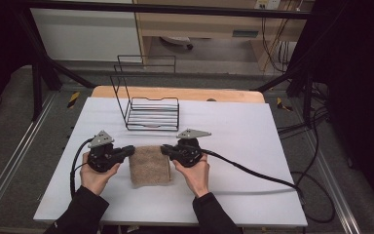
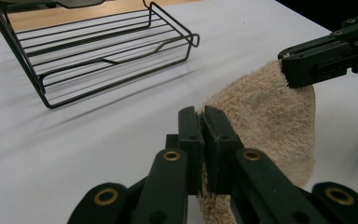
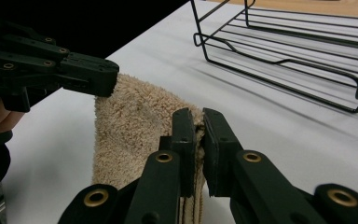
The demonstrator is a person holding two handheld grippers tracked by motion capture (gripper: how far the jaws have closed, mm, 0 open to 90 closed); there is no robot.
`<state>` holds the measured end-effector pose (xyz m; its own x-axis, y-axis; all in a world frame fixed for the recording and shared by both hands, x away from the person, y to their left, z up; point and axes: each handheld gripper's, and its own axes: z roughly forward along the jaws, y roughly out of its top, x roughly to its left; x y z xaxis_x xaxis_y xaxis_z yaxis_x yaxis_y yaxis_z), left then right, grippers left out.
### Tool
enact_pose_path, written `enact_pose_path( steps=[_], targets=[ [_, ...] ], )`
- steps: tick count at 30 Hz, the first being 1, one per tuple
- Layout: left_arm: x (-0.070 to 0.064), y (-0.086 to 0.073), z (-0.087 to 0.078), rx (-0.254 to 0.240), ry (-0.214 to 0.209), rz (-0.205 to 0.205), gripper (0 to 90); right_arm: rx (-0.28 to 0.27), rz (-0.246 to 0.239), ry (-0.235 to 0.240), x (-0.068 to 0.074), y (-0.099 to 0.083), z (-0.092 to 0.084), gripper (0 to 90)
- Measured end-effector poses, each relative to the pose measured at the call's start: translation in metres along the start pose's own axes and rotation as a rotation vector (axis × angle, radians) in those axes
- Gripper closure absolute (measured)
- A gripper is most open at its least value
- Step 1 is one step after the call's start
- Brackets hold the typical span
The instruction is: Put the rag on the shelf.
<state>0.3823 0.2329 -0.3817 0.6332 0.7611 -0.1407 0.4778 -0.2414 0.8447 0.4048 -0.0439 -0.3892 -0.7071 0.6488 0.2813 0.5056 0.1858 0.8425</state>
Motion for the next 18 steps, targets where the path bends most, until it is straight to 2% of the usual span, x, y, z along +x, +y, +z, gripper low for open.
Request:
enact_pose_path(
  steps=[8,18],
  targets=[
    [-0.002,0.006,-0.004,-0.021,0.008,0.013,85.9,-0.025,-0.005,0.005,0.001,0.004,-0.006,84.3],
    [-0.006,0.017,-0.009,-0.049,-0.005,0.026,85.9,-0.068,-0.018,0.014,0.002,0.013,-0.017,84.4]
  ],
)
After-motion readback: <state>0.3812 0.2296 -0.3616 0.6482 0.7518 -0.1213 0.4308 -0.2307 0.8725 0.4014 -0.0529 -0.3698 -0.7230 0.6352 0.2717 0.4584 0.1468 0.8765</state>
